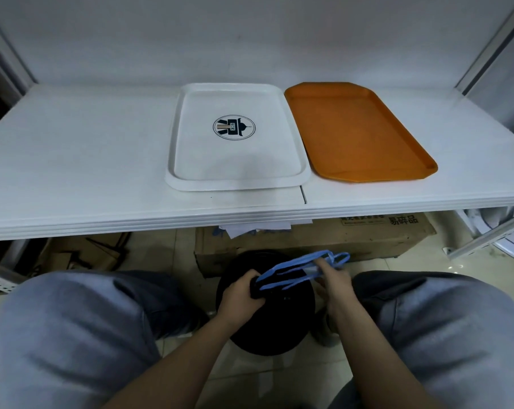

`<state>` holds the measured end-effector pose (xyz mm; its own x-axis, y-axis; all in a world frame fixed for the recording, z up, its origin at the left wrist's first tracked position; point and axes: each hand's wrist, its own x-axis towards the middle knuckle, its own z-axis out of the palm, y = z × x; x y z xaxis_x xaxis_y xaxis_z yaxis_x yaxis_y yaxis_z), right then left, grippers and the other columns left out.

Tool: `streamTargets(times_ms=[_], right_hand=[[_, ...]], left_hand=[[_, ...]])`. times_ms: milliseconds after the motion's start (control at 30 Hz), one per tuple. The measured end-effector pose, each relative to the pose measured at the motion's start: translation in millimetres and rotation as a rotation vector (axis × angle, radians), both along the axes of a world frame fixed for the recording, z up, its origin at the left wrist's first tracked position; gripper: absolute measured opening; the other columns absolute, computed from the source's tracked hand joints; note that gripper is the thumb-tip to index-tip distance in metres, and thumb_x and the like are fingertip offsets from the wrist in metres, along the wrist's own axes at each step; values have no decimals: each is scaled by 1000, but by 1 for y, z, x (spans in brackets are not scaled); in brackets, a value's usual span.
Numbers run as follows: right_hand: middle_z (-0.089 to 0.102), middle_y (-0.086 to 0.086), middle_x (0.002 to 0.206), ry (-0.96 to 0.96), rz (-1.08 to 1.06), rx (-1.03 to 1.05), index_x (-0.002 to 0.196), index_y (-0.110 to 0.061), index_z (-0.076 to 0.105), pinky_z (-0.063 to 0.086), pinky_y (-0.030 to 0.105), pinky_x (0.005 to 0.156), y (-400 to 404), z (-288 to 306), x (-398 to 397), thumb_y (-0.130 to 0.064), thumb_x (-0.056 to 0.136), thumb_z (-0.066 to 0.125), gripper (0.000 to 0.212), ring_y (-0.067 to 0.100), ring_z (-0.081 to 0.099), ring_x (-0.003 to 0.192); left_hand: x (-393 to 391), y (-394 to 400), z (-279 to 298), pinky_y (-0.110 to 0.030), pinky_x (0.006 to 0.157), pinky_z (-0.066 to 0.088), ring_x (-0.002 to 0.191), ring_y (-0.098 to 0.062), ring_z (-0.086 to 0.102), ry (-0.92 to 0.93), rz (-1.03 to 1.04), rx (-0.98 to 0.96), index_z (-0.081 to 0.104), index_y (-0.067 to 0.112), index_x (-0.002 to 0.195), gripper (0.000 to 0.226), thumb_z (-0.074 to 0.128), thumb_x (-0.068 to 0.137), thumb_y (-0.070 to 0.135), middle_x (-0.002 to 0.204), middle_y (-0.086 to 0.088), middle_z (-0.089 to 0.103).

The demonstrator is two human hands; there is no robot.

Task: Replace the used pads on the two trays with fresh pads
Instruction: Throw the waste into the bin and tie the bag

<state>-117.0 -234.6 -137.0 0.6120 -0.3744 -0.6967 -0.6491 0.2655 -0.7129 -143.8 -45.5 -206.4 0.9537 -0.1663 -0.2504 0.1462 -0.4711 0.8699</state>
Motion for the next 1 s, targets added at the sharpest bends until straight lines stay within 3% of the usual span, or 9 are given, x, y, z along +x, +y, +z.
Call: streamTargets(times_ms=[67, 133, 367, 467, 567, 633, 733, 900, 1000], right_hand=[[58, 7, 77, -131, 76, -11, 82, -6, 59, 41, 25, 58, 3, 7, -4, -12, 90, 59, 10, 16, 53, 64], [52, 2, 63, -330, 191, -132, 68, -9, 53, 39, 22, 57, 9, 22, -4, -9, 91, 57, 23, 12, 49, 58], [63, 4, 63, -565, 863, -194, 78, -3, 59, 49, 21, 65, 45, 105, 0, -9, 88, 61, 12, 10, 61, 61], [64, 2, 68, -546, 1005, -190, 89, 3, 64, 52, 25, 71, 54, 123, -2, -9, 89, 58, 14, 9, 62, 66], [63, 1, 67, -501, 1030, -151, 78, -5, 60, 50, 30, 71, 57, 127, -3, -10, 90, 54, 14, 15, 60, 66], [62, 1, 64, -503, 1011, -165, 71, -7, 56, 46, 34, 70, 59, 126, -4, -11, 89, 53, 19, 22, 57, 66], [58, -1, 58, -582, 929, -202, 58, -9, 53, 44, 23, 71, 59, 123, -4, -7, 91, 51, 32, 13, 56, 63], [54, -4, 50, -627, 826, -231, 49, -14, 49, 48, 38, 81, 52, 120, -4, -8, 91, 50, 42, 21, 56, 67], [54, -3, 52, -656, 772, -232, 52, -12, 50, 47, 29, 75, 50, 122, -6, -9, 93, 50, 41, 17, 56, 64]], left_hand=[[0, 0, 0, -39, 88, 51, 97, -16, 62, 26, 15, -21, 51, 32, 92, 25, 69, 84, 17, 92, 12, 61], [2, -1, 3, -36, 88, 51, 100, -17, 60, 73, 17, -26, 46, 23, 101, 31, 71, 83, 20, 96, 13, 56], [2, -15, 5, -26, 104, 39, 124, -2, 45, 178, -95, -209, 32, 32, 140, 94, 84, 63, 45, 132, 21, 46], [1, -23, 17, -18, 96, 45, 116, 2, 54, 173, -48, -327, 52, 40, 121, 59, 81, 70, 39, 118, 19, 59], [2, -26, 21, -7, 80, 45, 96, 16, 55, 47, 3, -350, 61, 19, 102, 26, 74, 81, 12, 104, 14, 58], [3, -26, 17, -22, 88, 48, 96, 0, 59, 13, 27, -293, 62, 11, 94, 23, 75, 80, 24, 99, 2, 62], [5, -27, 11, -43, 101, 40, 98, -12, 59, -35, 26, 41, 54, 31, 84, 18, 66, 82, 44, 93, 10, 60], [12, -27, 9, -36, 100, 36, 98, -15, 56, -114, -50, 334, 59, 17, 100, 29, 51, 93, 44, 101, 1, 59], [15, -26, 9, -36, 98, 38, 96, -16, 56, -93, -118, 400, 58, 16, 104, 31, 46, 96, 43, 102, -1, 58]])
